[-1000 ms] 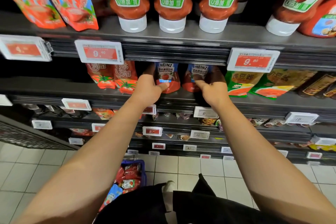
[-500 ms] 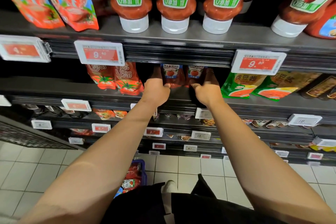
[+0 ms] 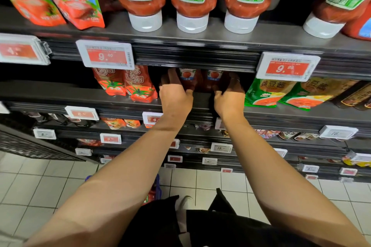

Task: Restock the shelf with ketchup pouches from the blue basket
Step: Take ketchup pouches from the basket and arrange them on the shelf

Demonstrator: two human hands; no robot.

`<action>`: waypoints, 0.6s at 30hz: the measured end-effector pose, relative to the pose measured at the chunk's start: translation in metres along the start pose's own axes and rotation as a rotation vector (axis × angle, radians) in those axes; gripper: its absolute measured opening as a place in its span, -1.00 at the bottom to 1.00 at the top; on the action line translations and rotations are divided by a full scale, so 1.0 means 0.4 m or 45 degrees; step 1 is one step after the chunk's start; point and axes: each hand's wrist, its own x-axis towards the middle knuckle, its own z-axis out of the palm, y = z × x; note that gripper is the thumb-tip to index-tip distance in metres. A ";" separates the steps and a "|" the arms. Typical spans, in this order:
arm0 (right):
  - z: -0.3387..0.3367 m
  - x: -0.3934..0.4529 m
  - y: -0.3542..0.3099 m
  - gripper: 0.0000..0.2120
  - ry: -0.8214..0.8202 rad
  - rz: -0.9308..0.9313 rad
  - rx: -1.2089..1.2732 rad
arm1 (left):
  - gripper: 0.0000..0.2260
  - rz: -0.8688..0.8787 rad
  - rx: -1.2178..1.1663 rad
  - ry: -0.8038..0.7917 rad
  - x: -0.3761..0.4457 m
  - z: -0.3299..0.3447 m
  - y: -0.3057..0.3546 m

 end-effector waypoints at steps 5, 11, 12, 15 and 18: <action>0.009 0.023 -0.002 -0.59 -0.107 -0.022 -0.288 | -0.64 -0.058 0.035 -0.083 0.026 -0.002 -0.014; 0.020 0.020 -0.011 -0.60 -0.110 0.021 -0.239 | -0.42 -0.086 0.050 -0.111 0.029 -0.013 -0.005; 0.018 0.018 -0.011 -0.59 -0.106 0.017 -0.222 | -0.41 -0.082 0.033 -0.086 0.026 -0.014 -0.005; 0.005 0.010 -0.003 -0.48 -0.093 0.018 -0.132 | -0.58 -0.025 0.048 -0.052 0.013 -0.020 -0.009; -0.009 -0.012 0.008 -0.44 -0.082 0.016 -0.086 | -0.72 0.030 0.035 -0.075 -0.012 -0.026 -0.016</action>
